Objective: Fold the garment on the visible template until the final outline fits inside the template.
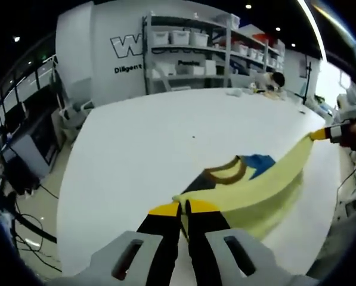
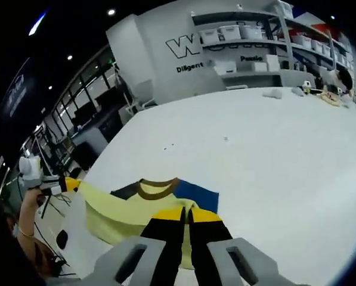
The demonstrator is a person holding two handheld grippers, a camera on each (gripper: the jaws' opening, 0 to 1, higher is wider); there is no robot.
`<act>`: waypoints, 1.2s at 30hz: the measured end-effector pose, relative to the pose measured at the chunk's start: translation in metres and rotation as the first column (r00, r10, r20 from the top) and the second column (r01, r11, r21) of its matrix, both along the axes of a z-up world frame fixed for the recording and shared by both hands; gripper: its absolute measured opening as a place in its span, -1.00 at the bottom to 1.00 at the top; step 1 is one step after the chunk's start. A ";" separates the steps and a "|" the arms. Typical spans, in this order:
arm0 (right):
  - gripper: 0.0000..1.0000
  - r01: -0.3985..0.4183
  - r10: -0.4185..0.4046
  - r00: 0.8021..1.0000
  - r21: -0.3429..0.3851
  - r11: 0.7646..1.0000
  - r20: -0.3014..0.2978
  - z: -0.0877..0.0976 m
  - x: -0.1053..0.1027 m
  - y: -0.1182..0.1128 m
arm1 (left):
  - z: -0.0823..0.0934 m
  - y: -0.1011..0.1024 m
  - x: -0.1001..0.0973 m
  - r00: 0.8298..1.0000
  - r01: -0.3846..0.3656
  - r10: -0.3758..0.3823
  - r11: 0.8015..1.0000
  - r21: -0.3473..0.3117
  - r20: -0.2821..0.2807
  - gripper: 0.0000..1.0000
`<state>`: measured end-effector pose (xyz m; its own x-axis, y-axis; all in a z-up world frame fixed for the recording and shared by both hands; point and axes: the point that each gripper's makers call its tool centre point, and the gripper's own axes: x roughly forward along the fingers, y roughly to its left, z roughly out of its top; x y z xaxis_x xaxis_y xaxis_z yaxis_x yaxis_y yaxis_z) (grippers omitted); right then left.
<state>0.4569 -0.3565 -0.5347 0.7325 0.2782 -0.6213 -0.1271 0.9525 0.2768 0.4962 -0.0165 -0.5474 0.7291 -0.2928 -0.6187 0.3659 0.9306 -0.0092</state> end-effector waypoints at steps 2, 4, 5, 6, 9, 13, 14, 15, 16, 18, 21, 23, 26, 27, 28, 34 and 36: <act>-1.00 0.009 -0.009 1.000 0.000 1.000 -0.006 -0.005 0.006 0.000 | -0.007 0.000 0.006 1.000 0.000 0.000 1.000 0.014 -0.005 -0.93; -1.00 0.011 -0.011 1.000 0.007 1.000 -0.006 -0.010 0.014 0.001 | -0.014 0.002 0.010 1.000 -0.010 0.010 1.000 0.023 -0.021 -0.93; -1.00 0.012 -0.012 1.000 0.006 1.000 -0.013 -0.014 0.018 0.001 | -0.016 0.002 0.012 1.000 -0.012 0.012 1.000 0.026 -0.021 -0.93; -1.00 0.012 -0.012 1.000 0.000 1.000 -0.018 -0.017 0.020 0.001 | -0.020 0.002 0.015 1.000 -0.010 0.011 0.999 0.035 -0.027 -0.93; -1.00 0.011 -0.012 0.999 -0.018 1.000 -0.043 -0.028 0.026 -0.002 | -0.030 0.003 0.022 0.998 -0.027 0.029 0.999 0.034 -0.052 -0.93; -1.00 -0.006 0.005 0.998 -0.016 1.000 -0.059 -0.041 0.034 -0.002 | -0.047 0.001 0.027 0.996 -0.019 0.024 0.998 0.060 -0.084 -0.93; -1.00 -0.009 0.008 0.998 -0.024 1.000 -0.062 -0.045 0.037 -0.002 | -0.050 0.001 0.028 0.996 -0.017 0.023 0.998 0.063 -0.090 -0.93; -1.00 -0.011 0.009 0.998 -0.029 1.000 -0.062 -0.047 0.038 -0.003 | -0.052 0.001 0.029 0.996 -0.020 0.026 0.998 0.064 -0.089 -0.93; -1.00 -0.012 0.010 0.998 -0.032 0.999 -0.061 -0.049 0.040 -0.003 | -0.056 0.003 0.031 0.995 -0.028 0.034 0.997 0.068 -0.096 -0.93; -1.00 -0.009 0.007 0.998 -0.036 0.999 -0.063 -0.056 0.045 -0.004 | -0.059 0.004 0.034 0.995 -0.044 0.048 0.998 0.052 -0.090 -0.93; -1.00 -0.022 0.018 0.997 -0.052 0.998 -0.071 -0.065 0.049 -0.004 | -0.066 0.006 0.035 0.991 -0.076 0.079 0.997 0.032 -0.108 -0.93; -1.00 -0.023 0.019 0.997 -0.058 0.998 -0.071 -0.072 0.053 -0.004 | -0.069 0.006 0.037 0.990 -0.091 0.092 0.996 0.019 -0.107 -0.93; -1.00 -0.023 0.020 0.998 -0.050 0.998 -0.062 -0.081 0.058 -0.004 | -0.075 0.007 0.038 0.987 -0.118 0.118 0.993 0.008 -0.110 -0.93; -1.00 -0.026 0.024 0.998 -0.050 0.998 -0.055 -0.083 0.061 -0.004 | -0.078 0.008 0.039 0.985 -0.134 0.133 0.991 0.000 -0.108 -0.93; -1.00 -0.030 0.028 0.999 -0.051 0.998 -0.041 -0.088 0.065 -0.004 | -0.080 0.008 0.039 0.985 -0.139 0.137 0.990 -0.006 -0.104 -0.93; -1.00 -0.046 0.042 0.997 -0.057 0.997 -0.063 -0.112 0.070 -0.007 | -0.092 0.008 0.041 0.978 -0.197 0.192 0.979 -0.051 -0.081 -0.93; -1.00 -0.048 0.045 0.997 -0.049 0.998 -0.056 -0.115 0.072 -0.006 | -0.094 0.008 0.042 0.978 -0.201 0.197 0.978 -0.054 -0.066 -0.93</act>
<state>0.5287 -0.3623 -0.6497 0.6841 0.2785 -0.6741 -0.1578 0.9589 0.2360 0.5386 -0.0086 -0.6418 0.7387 -0.1835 -0.6486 0.1707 0.9818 -0.0833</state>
